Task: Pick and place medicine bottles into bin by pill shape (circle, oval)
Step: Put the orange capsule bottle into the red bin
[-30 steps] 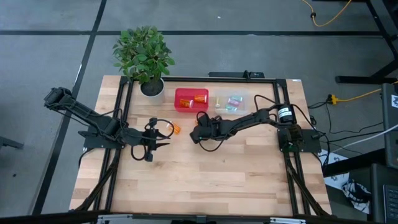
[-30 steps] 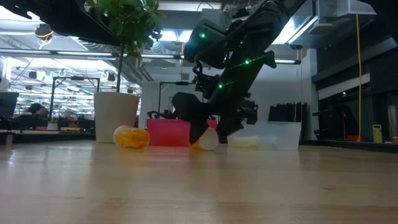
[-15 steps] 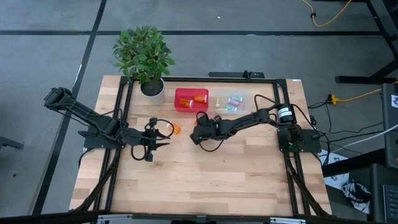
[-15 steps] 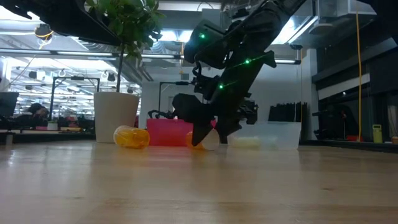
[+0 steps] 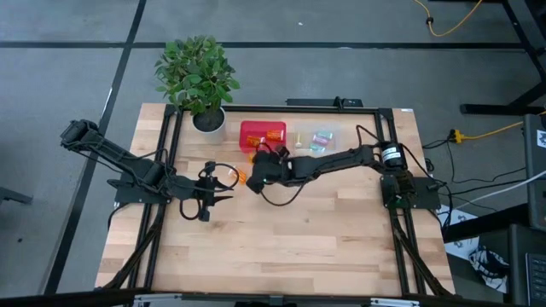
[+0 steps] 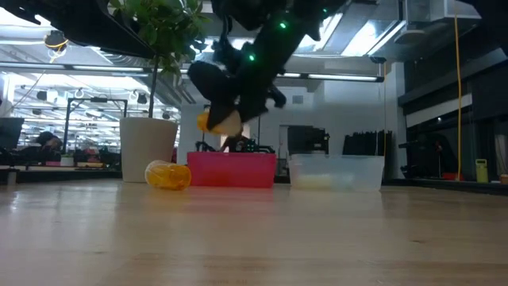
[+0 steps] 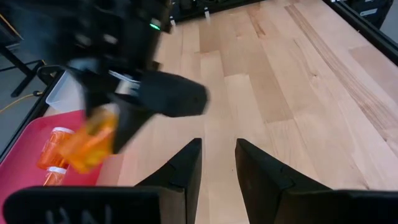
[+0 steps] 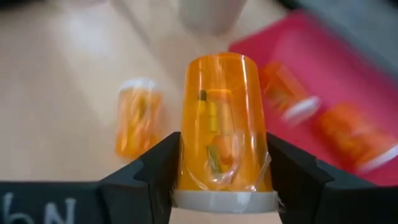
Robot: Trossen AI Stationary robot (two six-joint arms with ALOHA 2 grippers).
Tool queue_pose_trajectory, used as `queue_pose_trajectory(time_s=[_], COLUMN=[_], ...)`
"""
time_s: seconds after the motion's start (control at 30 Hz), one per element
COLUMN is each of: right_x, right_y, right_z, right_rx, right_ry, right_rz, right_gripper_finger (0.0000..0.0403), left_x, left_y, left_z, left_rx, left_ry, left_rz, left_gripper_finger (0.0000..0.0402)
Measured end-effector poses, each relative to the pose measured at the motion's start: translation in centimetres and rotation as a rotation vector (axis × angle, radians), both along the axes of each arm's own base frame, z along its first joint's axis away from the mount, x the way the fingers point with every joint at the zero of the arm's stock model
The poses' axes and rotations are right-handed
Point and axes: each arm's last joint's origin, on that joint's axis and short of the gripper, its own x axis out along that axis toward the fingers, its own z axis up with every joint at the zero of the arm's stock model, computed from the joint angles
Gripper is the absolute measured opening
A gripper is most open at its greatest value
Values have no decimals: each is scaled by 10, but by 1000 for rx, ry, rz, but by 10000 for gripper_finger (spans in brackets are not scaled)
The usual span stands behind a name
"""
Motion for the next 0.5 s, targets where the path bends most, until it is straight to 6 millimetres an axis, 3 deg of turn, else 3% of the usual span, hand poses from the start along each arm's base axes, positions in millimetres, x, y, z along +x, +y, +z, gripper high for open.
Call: queue_pose_trajectory(time_s=[0.23,0.5], right_x=[8,7], right_y=[-28,-50], right_z=[22,23], right_rx=[-85,-86], right_ry=[-22,-16], right_rz=[-45,-80], right_gripper_finger=[217,219], left_x=[0,0], left_y=[0,0], left_z=[0,0], left_rx=[1,1], left_ry=[0,0], left_rz=[0,0], left_gripper_finger=[92,92])
